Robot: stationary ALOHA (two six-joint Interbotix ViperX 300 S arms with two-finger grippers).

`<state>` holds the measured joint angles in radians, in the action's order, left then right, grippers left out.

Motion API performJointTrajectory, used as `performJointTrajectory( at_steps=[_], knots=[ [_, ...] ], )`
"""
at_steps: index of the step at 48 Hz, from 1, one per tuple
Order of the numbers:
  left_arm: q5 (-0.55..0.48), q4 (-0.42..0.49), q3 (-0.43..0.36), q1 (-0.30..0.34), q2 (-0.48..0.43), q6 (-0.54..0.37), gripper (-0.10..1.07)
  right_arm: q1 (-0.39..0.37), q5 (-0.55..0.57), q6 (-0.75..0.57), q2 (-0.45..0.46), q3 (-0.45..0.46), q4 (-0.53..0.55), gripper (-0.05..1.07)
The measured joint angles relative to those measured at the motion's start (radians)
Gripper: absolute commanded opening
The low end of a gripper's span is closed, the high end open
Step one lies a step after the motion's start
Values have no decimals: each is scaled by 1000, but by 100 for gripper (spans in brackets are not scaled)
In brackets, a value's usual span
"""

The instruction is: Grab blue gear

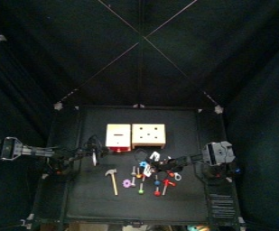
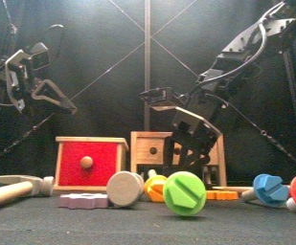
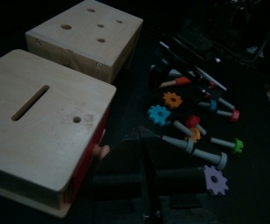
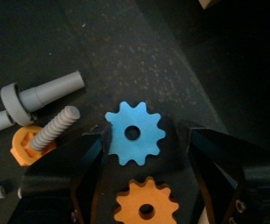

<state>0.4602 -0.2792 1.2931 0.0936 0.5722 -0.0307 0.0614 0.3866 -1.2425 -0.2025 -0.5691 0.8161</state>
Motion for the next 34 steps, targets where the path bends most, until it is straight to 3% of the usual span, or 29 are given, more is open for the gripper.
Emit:
performJointTrajectory(
  at_steps=[16,34],
  knots=[
    [0,0,0,3,2,0,28,3,-8,0,5,0,6,101],
    [0,2,0,3,2,0,28,5,-11,2,3,-2,6,102]
  ],
)
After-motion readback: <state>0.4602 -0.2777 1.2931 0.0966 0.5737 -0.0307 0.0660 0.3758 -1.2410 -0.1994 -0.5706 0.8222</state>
